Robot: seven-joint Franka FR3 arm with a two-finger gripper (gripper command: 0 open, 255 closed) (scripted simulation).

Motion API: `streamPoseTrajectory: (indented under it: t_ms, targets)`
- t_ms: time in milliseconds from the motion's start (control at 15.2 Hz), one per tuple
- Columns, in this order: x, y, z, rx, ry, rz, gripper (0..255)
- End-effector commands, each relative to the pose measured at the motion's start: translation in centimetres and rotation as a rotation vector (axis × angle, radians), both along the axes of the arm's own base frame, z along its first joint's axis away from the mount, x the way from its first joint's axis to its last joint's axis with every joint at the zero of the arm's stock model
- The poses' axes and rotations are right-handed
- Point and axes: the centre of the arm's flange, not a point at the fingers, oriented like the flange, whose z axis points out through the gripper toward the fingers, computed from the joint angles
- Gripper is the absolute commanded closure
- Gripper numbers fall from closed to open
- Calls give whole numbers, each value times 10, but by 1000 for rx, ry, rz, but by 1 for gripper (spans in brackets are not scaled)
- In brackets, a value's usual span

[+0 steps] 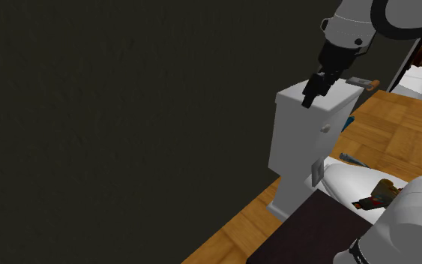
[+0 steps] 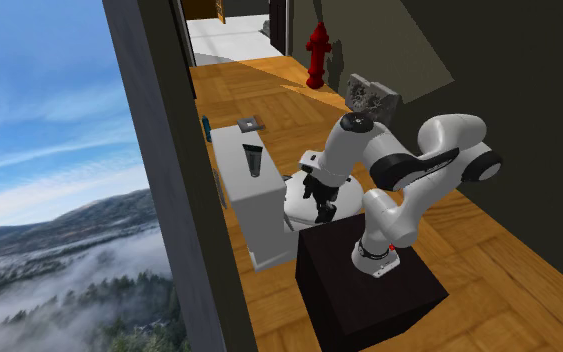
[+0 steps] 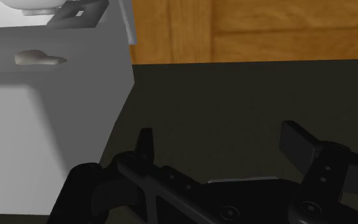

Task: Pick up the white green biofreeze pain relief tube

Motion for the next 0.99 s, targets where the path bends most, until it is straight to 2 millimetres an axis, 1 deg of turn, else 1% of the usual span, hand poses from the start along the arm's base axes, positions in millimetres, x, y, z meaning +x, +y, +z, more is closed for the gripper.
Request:
streamPoseTrajectory:
  t_ms: [0,462,924]
  targets:
    - [0,0,0,0,0,0,0]
    - [51,-70,17,16,-51,-169,0]
    - [89,-147,35,31,-102,-338,0]
